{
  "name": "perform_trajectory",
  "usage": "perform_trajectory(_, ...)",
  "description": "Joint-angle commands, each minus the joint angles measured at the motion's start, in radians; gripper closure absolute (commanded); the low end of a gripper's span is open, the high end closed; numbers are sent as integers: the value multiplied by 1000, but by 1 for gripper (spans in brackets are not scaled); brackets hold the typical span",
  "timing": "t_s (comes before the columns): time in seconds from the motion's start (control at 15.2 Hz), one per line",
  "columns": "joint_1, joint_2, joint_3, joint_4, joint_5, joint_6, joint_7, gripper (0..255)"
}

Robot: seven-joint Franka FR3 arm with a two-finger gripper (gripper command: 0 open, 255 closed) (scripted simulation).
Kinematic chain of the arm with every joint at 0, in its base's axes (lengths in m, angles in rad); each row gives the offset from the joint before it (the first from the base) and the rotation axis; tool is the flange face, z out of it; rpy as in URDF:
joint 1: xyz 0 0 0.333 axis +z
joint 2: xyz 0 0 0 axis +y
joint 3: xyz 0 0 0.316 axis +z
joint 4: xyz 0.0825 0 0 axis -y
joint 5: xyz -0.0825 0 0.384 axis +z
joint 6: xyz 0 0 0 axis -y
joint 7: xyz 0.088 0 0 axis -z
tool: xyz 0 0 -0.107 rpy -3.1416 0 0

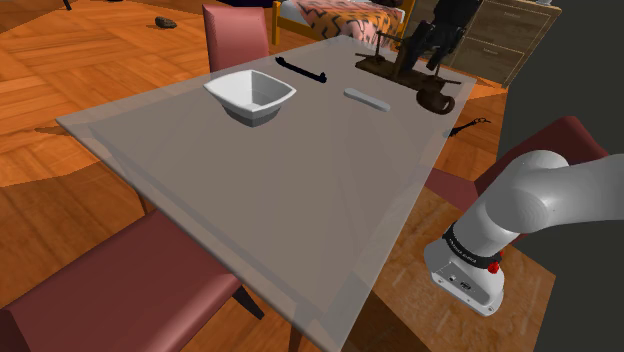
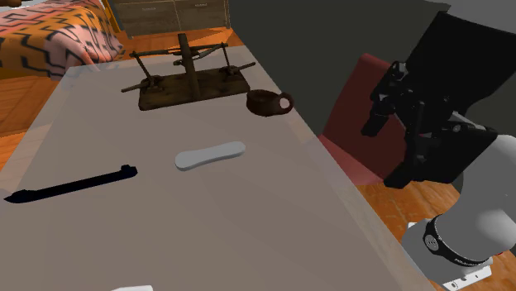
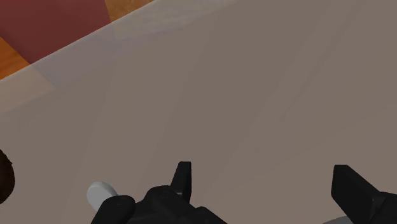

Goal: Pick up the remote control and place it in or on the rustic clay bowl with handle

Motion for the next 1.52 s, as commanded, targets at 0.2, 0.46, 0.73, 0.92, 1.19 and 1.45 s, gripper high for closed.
perform_trajectory(0.2, -4, 75, -57, 2, -27, 60, -77, 0)
perform_trajectory(0.46, -4, 192, -130, 25, -52, 138, -179, 0)
perform_trajectory(0.73, 1, 324, -201, 71, -61, 209, -283, 0)
perform_trajectory(0.92, 7, 433, -251, 120, -53, 255, -363, 0)
perform_trajectory(1.19, 15, 588, -311, 204, -21, 304, -476, 0)
perform_trajectory(1.45, 14, 754, -358, 311, 36, 335, -595, 0)
